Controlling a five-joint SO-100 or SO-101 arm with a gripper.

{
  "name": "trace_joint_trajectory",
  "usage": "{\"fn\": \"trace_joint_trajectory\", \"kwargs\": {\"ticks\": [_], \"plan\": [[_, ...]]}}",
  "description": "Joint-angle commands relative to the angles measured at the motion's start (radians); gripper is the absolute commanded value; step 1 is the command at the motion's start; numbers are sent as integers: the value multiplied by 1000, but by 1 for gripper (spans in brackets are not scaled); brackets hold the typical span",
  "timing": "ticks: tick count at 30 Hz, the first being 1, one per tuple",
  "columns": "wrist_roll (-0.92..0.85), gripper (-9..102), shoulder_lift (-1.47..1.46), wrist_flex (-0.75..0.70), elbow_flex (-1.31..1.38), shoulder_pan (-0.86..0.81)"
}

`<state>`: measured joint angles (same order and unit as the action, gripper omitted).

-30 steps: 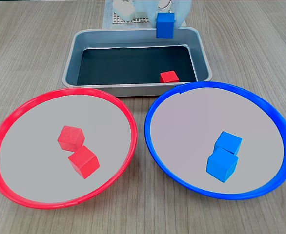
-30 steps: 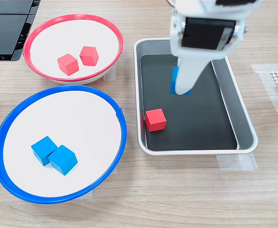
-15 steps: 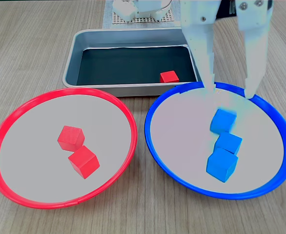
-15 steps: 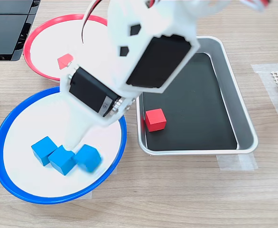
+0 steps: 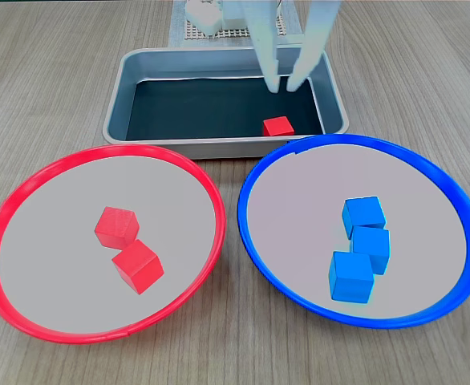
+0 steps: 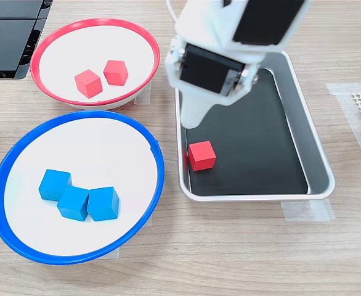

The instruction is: Move six blocks tray to matching dishes

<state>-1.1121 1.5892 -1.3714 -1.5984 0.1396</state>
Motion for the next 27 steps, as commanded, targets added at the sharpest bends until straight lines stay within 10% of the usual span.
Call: {"fn": "trace_joint_trajectory", "kwargs": {"ticks": [1, 27], "plan": [[-69, 10, 106, -52, -143, -35], [-617, 15, -121, 245, -207, -38]]}}
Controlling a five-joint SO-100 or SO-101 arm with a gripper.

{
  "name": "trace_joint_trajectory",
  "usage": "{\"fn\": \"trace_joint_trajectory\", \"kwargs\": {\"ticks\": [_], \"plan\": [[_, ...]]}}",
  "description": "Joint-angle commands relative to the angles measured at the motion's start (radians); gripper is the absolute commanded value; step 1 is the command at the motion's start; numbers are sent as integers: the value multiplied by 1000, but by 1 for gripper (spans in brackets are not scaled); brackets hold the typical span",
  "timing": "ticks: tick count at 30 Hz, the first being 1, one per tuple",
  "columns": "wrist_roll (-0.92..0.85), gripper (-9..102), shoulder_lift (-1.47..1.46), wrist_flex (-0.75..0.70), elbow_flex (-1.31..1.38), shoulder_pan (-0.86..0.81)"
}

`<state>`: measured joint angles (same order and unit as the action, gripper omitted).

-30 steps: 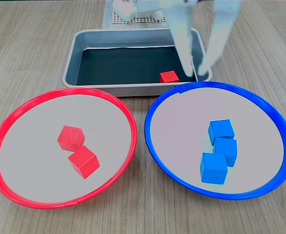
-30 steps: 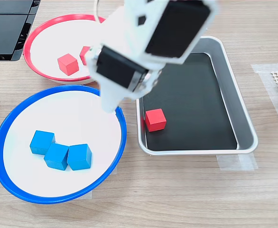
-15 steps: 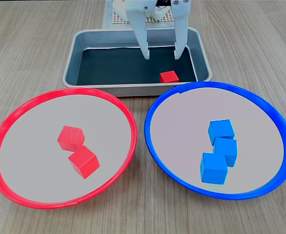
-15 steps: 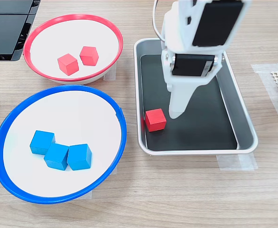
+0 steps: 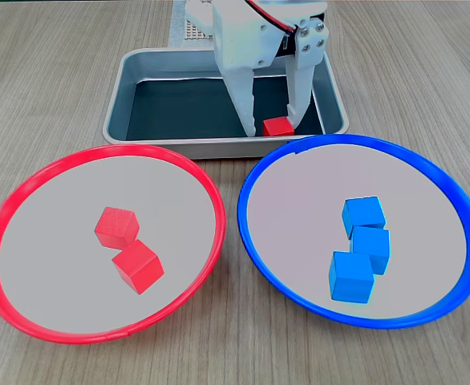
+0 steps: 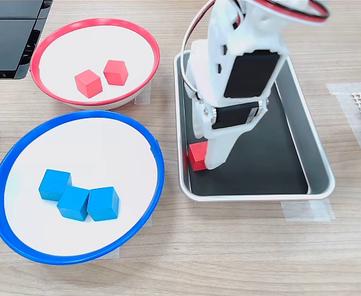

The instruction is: Move six blocks tray to matching dishes

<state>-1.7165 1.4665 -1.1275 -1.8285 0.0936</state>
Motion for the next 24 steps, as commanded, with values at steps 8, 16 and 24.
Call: {"fn": "trace_joint_trajectory", "kwargs": {"ticks": [8, 16, 24], "plan": [[-132, 0, 8, -32, 31, 12], [112, 0, 221, -483, 137, -14], [655, 0, 143, 91, 264, -192]]}}
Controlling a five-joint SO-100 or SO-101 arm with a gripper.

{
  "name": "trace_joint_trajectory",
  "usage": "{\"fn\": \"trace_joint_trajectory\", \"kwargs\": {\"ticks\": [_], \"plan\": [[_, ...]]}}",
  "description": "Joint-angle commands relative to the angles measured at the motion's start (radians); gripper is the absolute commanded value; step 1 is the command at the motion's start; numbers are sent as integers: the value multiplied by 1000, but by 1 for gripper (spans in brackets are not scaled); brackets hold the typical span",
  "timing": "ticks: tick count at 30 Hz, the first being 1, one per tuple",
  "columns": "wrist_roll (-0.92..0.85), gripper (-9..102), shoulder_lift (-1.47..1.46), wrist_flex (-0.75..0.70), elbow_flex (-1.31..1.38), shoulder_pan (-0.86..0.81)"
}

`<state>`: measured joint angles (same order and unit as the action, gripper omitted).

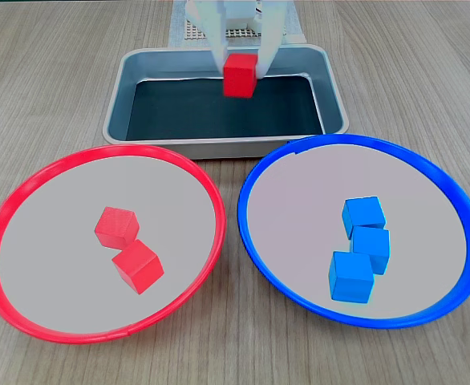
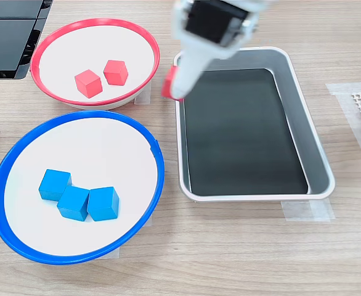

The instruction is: Move six blocks tray to matching dishes

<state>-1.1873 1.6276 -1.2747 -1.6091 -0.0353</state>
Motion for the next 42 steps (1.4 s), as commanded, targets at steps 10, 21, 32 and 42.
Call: {"fn": "trace_joint_trajectory", "kwargs": {"ticks": [10, 21, 32, 42], "plan": [[238, 18, -267, 563, 115, -210], [397, 0, -84, 575, -14, -225], [1262, 0, 936, 641, -907, -43], [1184, 0, 1641, 328, -1370, -43]]}}
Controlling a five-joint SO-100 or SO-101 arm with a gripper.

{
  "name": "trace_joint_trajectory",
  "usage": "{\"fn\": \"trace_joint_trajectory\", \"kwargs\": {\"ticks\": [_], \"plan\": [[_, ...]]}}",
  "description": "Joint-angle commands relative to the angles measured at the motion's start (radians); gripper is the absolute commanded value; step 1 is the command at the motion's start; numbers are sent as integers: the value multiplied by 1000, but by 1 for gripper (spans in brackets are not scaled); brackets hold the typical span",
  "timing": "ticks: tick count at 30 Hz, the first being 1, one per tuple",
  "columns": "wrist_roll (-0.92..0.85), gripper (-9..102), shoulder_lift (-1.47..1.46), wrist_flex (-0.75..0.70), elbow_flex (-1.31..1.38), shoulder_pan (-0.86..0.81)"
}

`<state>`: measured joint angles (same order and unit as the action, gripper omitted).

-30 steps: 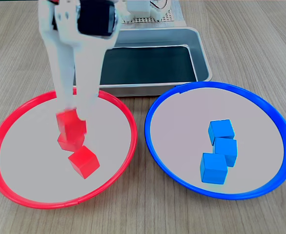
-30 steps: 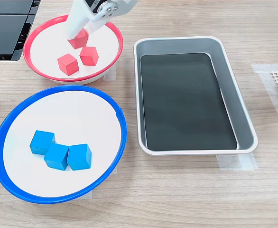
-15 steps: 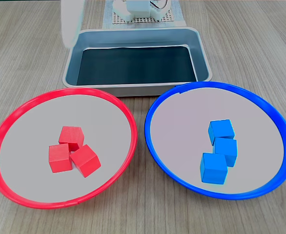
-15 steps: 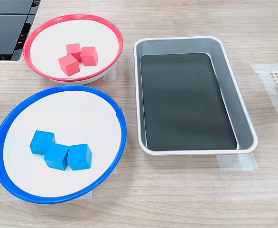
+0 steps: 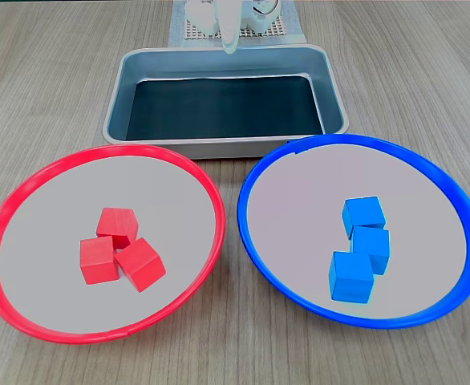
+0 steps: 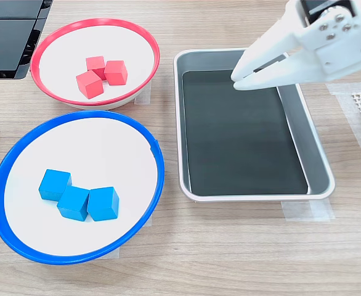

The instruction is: Move six blocks tray to matching dishes

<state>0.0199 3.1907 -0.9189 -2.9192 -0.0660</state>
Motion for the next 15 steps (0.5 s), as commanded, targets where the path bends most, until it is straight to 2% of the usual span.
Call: {"fn": "trace_joint_trajectory", "kwargs": {"ticks": [1, 4, 15], "plan": [[-31, 0, 100, -28, -86, -15], [-52, 0, 135, -78, -103, -43], [-46, 0, 135, -78, -103, -48]]}}
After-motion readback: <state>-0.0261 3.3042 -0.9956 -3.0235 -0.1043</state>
